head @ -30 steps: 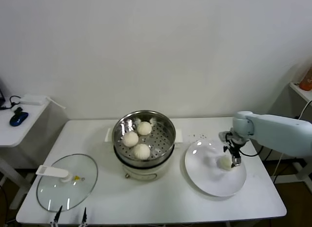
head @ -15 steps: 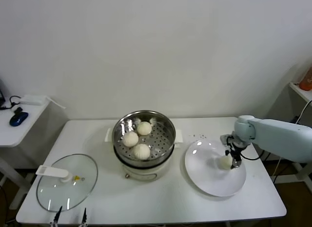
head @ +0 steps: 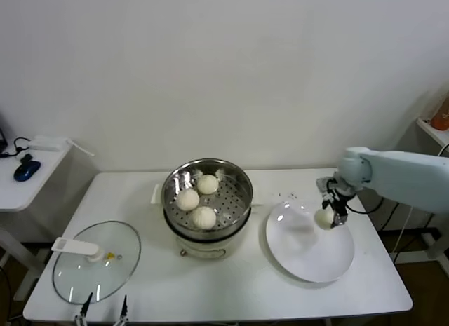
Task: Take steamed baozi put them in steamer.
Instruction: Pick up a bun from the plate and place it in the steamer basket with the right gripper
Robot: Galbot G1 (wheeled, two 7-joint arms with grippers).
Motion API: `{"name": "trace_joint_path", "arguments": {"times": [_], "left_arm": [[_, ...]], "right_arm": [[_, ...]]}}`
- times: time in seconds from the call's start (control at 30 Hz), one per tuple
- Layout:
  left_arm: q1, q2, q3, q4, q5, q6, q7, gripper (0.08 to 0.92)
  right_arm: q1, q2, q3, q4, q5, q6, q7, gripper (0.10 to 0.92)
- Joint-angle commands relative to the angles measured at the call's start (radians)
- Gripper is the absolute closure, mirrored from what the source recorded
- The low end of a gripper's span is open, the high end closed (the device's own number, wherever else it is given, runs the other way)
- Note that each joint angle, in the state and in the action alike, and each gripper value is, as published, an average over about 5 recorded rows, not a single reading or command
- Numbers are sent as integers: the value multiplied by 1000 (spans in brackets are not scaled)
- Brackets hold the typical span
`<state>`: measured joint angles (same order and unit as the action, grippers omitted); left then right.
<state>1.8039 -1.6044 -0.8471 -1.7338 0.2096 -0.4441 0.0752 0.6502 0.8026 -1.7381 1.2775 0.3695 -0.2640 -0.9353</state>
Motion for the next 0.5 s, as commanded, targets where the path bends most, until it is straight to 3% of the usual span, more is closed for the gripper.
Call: {"name": "trace_joint_path", "arguments": {"times": [0.03,0.27,0.5], "left_arm": [[-6,5,5,2,3,0,2,177],[-9,13,17,-8,7,10,5,177],[-11,16,21,-7,7,11,6,177]], "right_arm": [[502,65,-231,229,337,-51,-21,375],[549,170,-126,256,564,-173,36,380],[422,299,2,159,598,-219,57,373]]}}
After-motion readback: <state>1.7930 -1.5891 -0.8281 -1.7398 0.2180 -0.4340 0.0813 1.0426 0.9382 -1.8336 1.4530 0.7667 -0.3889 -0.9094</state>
